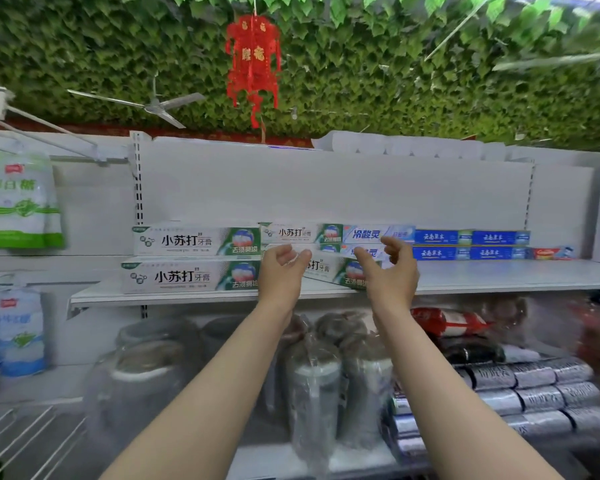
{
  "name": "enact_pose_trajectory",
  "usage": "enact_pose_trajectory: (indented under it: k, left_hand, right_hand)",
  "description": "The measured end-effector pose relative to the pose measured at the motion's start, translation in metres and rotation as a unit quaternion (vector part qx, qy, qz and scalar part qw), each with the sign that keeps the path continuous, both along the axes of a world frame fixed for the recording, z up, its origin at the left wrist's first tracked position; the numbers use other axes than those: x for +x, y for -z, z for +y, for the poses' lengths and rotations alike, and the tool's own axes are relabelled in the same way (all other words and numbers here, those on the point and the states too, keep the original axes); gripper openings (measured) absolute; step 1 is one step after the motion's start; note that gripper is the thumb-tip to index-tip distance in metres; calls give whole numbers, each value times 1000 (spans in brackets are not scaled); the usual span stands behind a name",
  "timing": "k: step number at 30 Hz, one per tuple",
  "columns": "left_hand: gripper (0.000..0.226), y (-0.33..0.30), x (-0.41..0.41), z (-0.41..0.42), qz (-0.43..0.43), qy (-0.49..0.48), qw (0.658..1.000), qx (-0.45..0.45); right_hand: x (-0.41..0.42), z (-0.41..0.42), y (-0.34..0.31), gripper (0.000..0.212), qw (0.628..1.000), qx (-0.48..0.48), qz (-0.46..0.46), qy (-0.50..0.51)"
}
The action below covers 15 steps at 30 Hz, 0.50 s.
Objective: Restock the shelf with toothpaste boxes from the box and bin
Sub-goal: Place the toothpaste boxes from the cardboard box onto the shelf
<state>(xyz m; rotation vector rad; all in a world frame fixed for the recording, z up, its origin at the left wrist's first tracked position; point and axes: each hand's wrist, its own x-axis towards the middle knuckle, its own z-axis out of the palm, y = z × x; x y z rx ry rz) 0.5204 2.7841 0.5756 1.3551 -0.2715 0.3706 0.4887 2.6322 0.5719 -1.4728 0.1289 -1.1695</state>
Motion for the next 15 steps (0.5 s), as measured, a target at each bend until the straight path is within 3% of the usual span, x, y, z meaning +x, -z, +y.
enact_pose_trajectory:
  k: [5, 15]
  left_hand:
    - [45, 13, 0, -10, 25, -5, 1000, 10]
    - [41, 12, -7, -10, 17, -41, 999, 25]
  right_hand:
    - [9, -15, 11, 59, 993, -21, 112, -38]
    - [10, -25, 7, 39, 984, -27, 174, 4]
